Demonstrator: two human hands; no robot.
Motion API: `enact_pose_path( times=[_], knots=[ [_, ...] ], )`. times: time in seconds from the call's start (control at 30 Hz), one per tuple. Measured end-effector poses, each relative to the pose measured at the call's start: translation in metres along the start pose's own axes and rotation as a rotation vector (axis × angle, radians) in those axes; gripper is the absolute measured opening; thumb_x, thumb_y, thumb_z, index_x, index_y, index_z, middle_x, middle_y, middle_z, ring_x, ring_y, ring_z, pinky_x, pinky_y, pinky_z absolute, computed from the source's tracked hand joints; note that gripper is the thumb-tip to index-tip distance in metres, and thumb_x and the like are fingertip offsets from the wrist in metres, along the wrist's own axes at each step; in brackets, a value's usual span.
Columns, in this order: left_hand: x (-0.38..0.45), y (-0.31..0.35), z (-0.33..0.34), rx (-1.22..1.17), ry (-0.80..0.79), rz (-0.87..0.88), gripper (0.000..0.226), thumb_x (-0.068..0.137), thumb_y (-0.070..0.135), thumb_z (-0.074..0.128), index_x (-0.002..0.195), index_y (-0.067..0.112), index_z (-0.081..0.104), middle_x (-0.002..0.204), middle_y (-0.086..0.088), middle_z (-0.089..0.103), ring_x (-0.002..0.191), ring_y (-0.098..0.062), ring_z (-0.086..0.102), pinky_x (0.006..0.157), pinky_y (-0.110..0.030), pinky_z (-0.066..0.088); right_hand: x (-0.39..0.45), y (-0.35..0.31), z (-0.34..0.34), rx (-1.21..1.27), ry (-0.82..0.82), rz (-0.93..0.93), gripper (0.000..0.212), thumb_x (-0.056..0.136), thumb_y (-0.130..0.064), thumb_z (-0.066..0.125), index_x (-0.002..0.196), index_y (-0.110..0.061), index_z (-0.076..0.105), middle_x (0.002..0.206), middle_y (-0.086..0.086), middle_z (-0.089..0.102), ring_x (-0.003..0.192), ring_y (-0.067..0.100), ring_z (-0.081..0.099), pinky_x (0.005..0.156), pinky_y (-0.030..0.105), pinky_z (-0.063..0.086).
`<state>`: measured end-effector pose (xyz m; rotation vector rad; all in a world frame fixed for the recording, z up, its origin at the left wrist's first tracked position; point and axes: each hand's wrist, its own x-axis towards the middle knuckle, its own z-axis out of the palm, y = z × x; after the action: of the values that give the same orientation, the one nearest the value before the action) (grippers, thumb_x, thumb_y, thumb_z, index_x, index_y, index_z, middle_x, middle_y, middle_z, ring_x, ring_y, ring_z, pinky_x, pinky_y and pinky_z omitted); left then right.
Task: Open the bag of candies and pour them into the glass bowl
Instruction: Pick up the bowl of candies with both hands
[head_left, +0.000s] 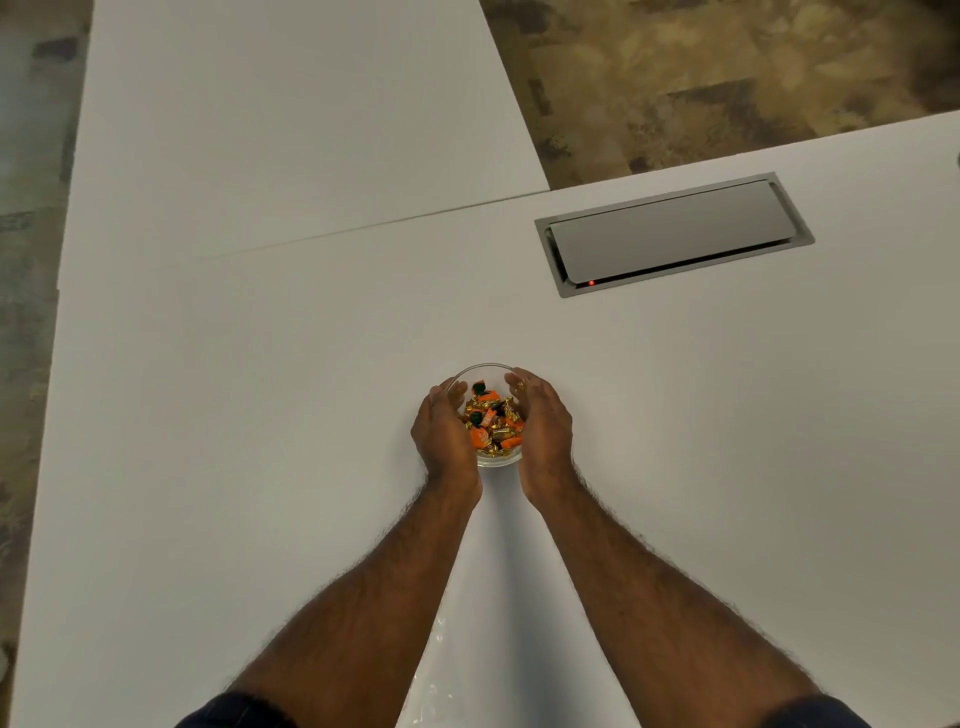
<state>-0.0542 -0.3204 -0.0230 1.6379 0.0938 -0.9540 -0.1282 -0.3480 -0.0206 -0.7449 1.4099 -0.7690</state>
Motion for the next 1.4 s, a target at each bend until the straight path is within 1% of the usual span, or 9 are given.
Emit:
enact_pose_path(
  times=[0.1, 0.23, 0.37, 0.53, 0.6, 0.83, 0.9, 1.07, 1.4],
  knots=[
    [-0.011, 0.005, 0.006, 0.009, -0.036, 0.02, 0.036, 0.102, 0.032, 0.033, 0.103, 0.024, 0.068, 0.104, 0.004, 0.073, 0.091, -0.006, 0.066, 0.06, -0.015, 0.048, -0.007, -0.01, -0.008, 0.008, 0.011, -0.014, 0.027, 0.1, -0.03, 0.04, 0.094, -0.04, 0.064, 0.126, -0.003, 0.065, 0.114, 0.02, 0.06, 0.099, 0.044, 0.051],
    [-0.03, 0.012, 0.022, -0.003, -0.113, 0.007, 0.036, 0.101, 0.032, 0.034, 0.109, 0.021, 0.067, 0.107, 0.003, 0.072, 0.088, -0.005, 0.065, 0.061, -0.02, 0.049, -0.013, -0.028, -0.028, 0.051, 0.042, -0.034, 0.026, 0.099, -0.03, 0.041, 0.095, -0.039, 0.065, 0.12, -0.005, 0.067, 0.111, 0.02, 0.062, 0.094, 0.043, 0.054],
    [-0.055, 0.016, 0.047, 0.008, -0.195, 0.012, 0.033, 0.101, 0.034, 0.035, 0.104, 0.025, 0.066, 0.108, 0.003, 0.072, 0.09, -0.006, 0.064, 0.062, -0.021, 0.049, -0.016, -0.048, -0.057, 0.09, 0.089, -0.061, 0.021, 0.097, -0.03, 0.045, 0.103, -0.036, 0.065, 0.121, -0.003, 0.067, 0.108, 0.02, 0.063, 0.091, 0.042, 0.055],
    [-0.085, 0.016, 0.088, 0.07, -0.331, 0.037, 0.028, 0.101, 0.034, 0.036, 0.097, 0.031, 0.063, 0.11, 0.004, 0.069, 0.087, -0.003, 0.062, 0.06, -0.018, 0.045, -0.013, -0.075, -0.103, 0.157, 0.171, -0.097, 0.016, 0.094, -0.03, 0.053, 0.102, -0.034, 0.066, 0.114, -0.004, 0.068, 0.103, 0.018, 0.064, 0.076, 0.032, 0.055],
    [-0.097, 0.011, 0.11, 0.096, -0.386, 0.034, 0.027, 0.101, 0.034, 0.037, 0.102, 0.029, 0.063, 0.111, 0.004, 0.068, 0.087, -0.004, 0.061, 0.061, -0.018, 0.044, -0.008, -0.084, -0.127, 0.187, 0.208, -0.11, 0.02, 0.094, -0.029, 0.054, 0.109, -0.029, 0.066, 0.115, -0.002, 0.068, 0.102, 0.019, 0.065, 0.074, 0.031, 0.055],
    [-0.12, -0.015, 0.182, 0.195, -0.484, 0.015, 0.035, 0.101, 0.032, 0.037, 0.119, 0.015, 0.062, 0.121, -0.002, 0.067, 0.104, -0.015, 0.057, 0.086, -0.033, 0.044, 0.02, -0.104, -0.2, 0.201, 0.281, -0.113, 0.029, 0.093, -0.028, 0.058, 0.12, -0.02, 0.063, 0.123, 0.003, 0.067, 0.108, 0.023, 0.064, 0.084, 0.036, 0.055],
    [-0.123, -0.024, 0.201, 0.233, -0.491, 0.029, 0.035, 0.101, 0.031, 0.036, 0.117, 0.015, 0.062, 0.122, -0.002, 0.067, 0.106, -0.016, 0.057, 0.087, -0.033, 0.043, 0.031, -0.106, -0.219, 0.206, 0.281, -0.107, 0.03, 0.093, -0.027, 0.058, 0.122, -0.019, 0.062, 0.124, 0.004, 0.066, 0.111, 0.025, 0.063, 0.086, 0.037, 0.055],
    [-0.122, -0.049, 0.244, 0.318, -0.529, 0.063, 0.035, 0.101, 0.029, 0.034, 0.119, 0.014, 0.061, 0.123, -0.003, 0.065, 0.103, -0.014, 0.054, 0.087, -0.031, 0.042, 0.06, -0.106, -0.257, 0.19, 0.278, -0.087, 0.028, 0.095, -0.026, 0.055, 0.123, -0.02, 0.059, 0.132, 0.006, 0.061, 0.119, 0.026, 0.058, 0.104, 0.048, 0.047],
    [-0.104, -0.086, 0.29, 0.433, -0.554, 0.094, 0.03, 0.1, 0.029, 0.035, 0.107, 0.018, 0.062, 0.122, -0.005, 0.065, 0.103, -0.016, 0.054, 0.085, -0.03, 0.041, 0.103, -0.089, -0.292, 0.173, 0.302, -0.059, 0.025, 0.102, -0.028, 0.041, 0.121, -0.02, 0.055, 0.14, 0.007, 0.055, 0.13, 0.027, 0.049, 0.113, 0.048, 0.037]
  ],
)
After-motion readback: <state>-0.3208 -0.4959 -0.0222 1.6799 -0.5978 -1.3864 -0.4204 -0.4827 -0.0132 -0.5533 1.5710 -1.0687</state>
